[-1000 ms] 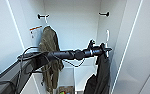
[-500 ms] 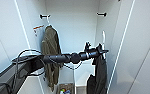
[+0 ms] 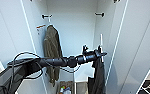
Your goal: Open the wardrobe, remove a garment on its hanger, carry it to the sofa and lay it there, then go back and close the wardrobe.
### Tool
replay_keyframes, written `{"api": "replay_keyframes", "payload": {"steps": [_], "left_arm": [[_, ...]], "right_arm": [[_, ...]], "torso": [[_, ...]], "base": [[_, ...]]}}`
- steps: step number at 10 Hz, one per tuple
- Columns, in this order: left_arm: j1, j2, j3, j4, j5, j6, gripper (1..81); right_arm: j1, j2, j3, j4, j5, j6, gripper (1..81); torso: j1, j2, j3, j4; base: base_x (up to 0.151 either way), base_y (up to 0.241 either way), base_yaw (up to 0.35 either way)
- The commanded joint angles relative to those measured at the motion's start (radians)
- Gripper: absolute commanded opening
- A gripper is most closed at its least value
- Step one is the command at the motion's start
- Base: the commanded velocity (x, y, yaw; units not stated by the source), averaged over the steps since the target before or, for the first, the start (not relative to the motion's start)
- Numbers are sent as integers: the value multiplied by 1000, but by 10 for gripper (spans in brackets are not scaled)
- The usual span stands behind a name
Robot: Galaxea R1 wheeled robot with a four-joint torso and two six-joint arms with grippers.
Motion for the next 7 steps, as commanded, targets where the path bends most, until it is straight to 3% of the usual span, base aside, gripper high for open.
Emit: {"api": "replay_keyframes", "payload": {"steps": [1,5,7], "left_arm": [[-172,-5,24,39,-54,11,10],[-160,-25,58,38,-57,31,10],[-145,-34,76,38,-64,48,10]], "right_arm": [[42,4,7,6,-50,-1,811],[45,4,7,5,-52,-1,811],[45,4,7,5,-52,-1,811]], "torso": [[0,0,0,0],[-1,-1,0,0],[-1,-1,0,0]], "base": [[-133,0,0],[-132,0,0],[-47,0,0]]}}
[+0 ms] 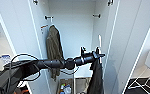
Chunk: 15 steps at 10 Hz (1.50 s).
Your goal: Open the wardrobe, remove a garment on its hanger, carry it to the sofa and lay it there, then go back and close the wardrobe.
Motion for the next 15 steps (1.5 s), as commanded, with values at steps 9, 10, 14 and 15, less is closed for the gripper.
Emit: {"api": "replay_keyframes", "payload": {"steps": [9,10,14,15], "left_arm": [[-48,-188,229,36,-147,155,10],[-45,-194,238,36,-147,161,10],[-28,-197,249,37,-147,164,10],[-28,-200,255,36,-147,164,10]], "right_arm": [[42,3,9,8,-53,-3,811],[42,3,9,8,-53,-2,811],[39,3,7,8,-51,-3,811],[39,3,7,8,-51,-3,811]], "torso": [[1,0,0,0],[1,0,0,0],[1,0,0,0],[1,0,0,0]], "base": [[0,0,0],[0,0,0],[-94,0,0],[-120,0,0]]}}
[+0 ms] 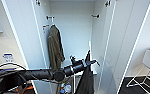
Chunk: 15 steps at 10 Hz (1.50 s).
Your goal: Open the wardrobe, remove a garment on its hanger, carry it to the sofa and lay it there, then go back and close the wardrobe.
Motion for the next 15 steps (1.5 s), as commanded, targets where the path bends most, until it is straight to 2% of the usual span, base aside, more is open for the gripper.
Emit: {"api": "replay_keyframes", "payload": {"steps": [1,9,13,15], "left_arm": [[-158,-6,45,38,-35,17,10],[-139,-26,66,38,-40,31,10],[-133,-32,68,38,-35,31,10],[-121,-42,68,63,-11,31,10]], "right_arm": [[44,4,7,8,-52,-3,811],[47,7,12,4,-52,-3,811],[47,7,12,3,-53,-3,811],[52,10,12,1,-53,-3,811]], "torso": [[0,0,0,0],[0,0,0,0],[0,-1,1,0],[0,-1,1,0]], "base": [[-123,0,0],[-119,0,0],[0,0,0],[0,0,0]]}}
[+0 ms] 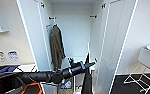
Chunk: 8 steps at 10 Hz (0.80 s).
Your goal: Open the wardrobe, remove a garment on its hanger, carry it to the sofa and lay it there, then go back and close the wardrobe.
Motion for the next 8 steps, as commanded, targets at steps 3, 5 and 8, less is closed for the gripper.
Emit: {"api": "replay_keyframes", "payload": {"steps": [3,5,8], "left_arm": [[-80,-23,32,104,46,21,10],[-72,-34,47,110,45,21,10],[-72,-41,50,107,37,16,10]], "right_arm": [[44,9,10,2,-53,-3,811],[41,6,10,2,-52,-3,811],[41,6,10,2,-52,-3,811]], "torso": [[0,0,0,0],[0,0,0,0],[0,0,0,0]], "base": [[0,0,0],[0,0,0],[0,0,0]]}}
